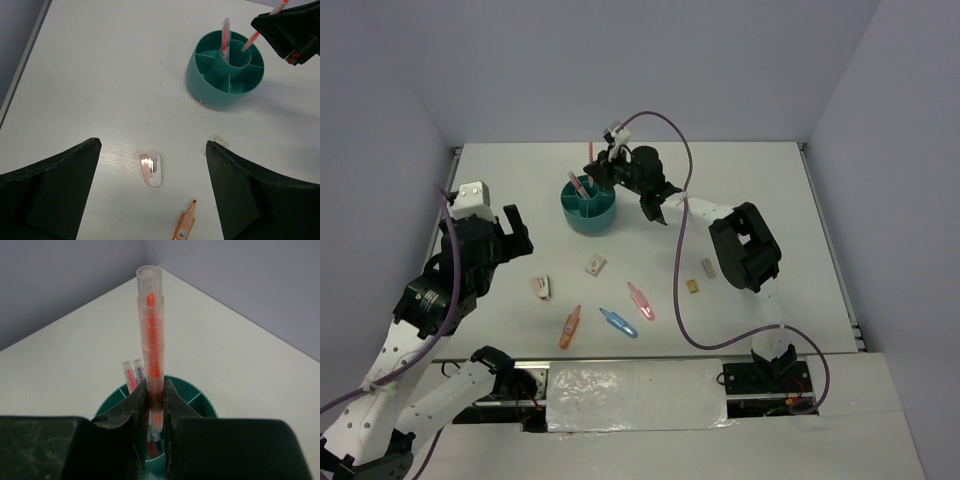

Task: Sort the stationery into containers
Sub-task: Place the pen in the storage box.

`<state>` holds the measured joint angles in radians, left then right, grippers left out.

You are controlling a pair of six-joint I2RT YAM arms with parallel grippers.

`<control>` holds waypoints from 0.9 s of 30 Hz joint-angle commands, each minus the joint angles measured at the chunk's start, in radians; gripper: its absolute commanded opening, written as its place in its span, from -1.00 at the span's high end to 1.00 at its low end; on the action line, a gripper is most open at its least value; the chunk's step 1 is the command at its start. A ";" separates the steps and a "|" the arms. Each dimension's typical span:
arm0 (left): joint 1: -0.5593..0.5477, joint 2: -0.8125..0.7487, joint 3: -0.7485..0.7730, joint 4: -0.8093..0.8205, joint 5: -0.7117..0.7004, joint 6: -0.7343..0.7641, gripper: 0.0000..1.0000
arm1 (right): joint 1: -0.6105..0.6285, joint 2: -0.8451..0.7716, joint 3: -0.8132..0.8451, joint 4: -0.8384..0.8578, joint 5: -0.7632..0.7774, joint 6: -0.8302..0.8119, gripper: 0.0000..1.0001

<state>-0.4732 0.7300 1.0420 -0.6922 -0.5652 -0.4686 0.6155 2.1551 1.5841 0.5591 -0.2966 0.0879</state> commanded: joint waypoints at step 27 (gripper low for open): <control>0.169 0.138 -0.045 -0.007 0.063 -0.056 -0.99 | 0.018 -0.630 -0.284 -0.835 0.303 0.254 -0.68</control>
<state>-0.3222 0.8494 1.0050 -0.6895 -0.5049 -0.4789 0.6231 1.6474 1.4353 0.0463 -0.1101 0.2436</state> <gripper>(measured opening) 0.993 0.829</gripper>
